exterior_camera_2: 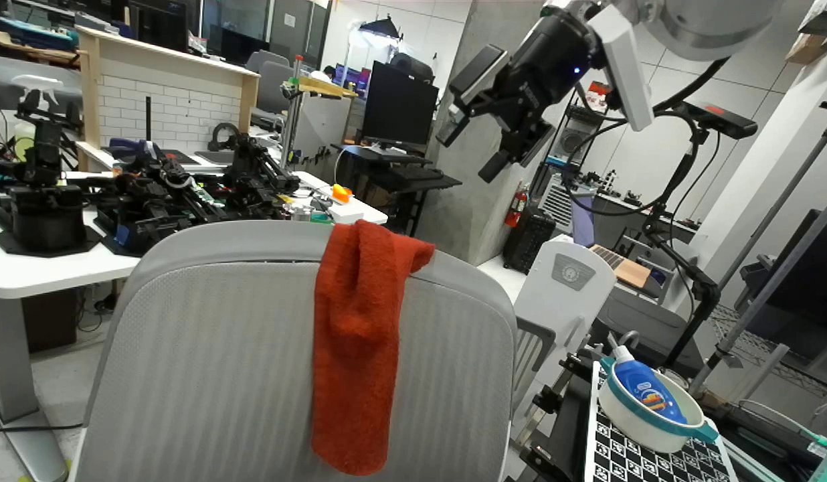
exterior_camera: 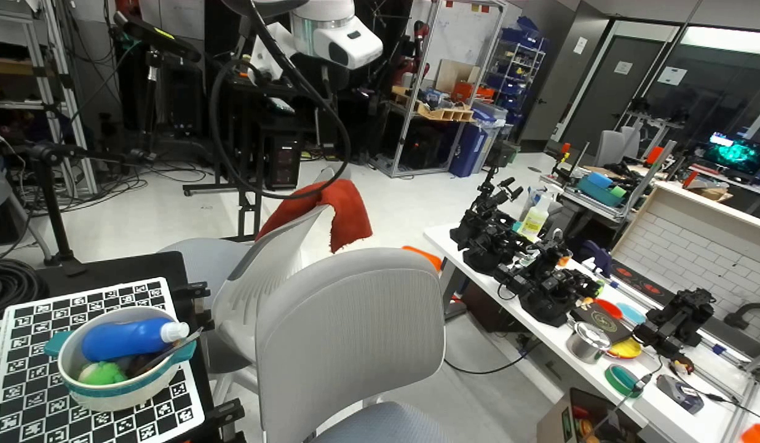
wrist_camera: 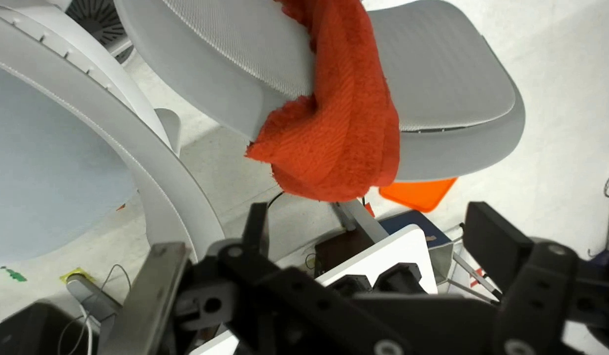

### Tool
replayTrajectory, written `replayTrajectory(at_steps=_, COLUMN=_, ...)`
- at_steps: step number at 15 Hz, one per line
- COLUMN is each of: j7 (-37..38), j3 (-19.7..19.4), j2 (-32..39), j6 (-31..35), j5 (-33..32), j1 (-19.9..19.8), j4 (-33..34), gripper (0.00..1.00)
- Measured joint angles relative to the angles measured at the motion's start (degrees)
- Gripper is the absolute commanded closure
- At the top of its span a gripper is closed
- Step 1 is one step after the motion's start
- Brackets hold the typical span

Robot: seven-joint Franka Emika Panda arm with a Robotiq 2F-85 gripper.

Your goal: Move the orange towel to the backrest of the chair on the left then return it to the chair on the right.

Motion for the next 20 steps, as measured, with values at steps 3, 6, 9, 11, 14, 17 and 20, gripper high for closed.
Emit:
replayTrajectory(at_steps=3, j7=0.4, j3=-0.1, j2=5.6, j6=-0.8, j5=0.0, j1=-0.4, j4=5.6, gripper=0.00)
replayTrajectory(at_steps=6, j7=2.2, j3=0.4, j2=11.1, j6=-2.6, j5=-0.2, j1=0.5, j4=10.4, gripper=0.00)
replayTrajectory(at_steps=9, j7=5.6, j3=1.0, j2=16.0, j6=-3.3, j5=-1.0, j1=2.7, j4=13.3, gripper=0.00)
replayTrajectory(at_steps=11, j7=8.4, j3=1.0, j2=19.2, j6=-3.3, j5=-2.8, j1=4.4, j4=14.7, gripper=0.00)
replayTrajectory(at_steps=14, j7=12.3, j3=0.8, j2=23.5, j6=-3.3, j5=-6.0, j1=6.0, j4=16.9, gripper=0.00)
replayTrajectory(at_steps=17, j7=14.8, j3=0.1, j2=26.9, j6=-5.1, j5=-8.1, j1=6.6, j4=19.8, gripper=0.35)
replayTrajectory(at_steps=20, j7=15.8, j3=-0.1, j2=28.6, j6=-7.8, j5=-8.7, j1=6.7, j4=22.4, gripper=0.58)
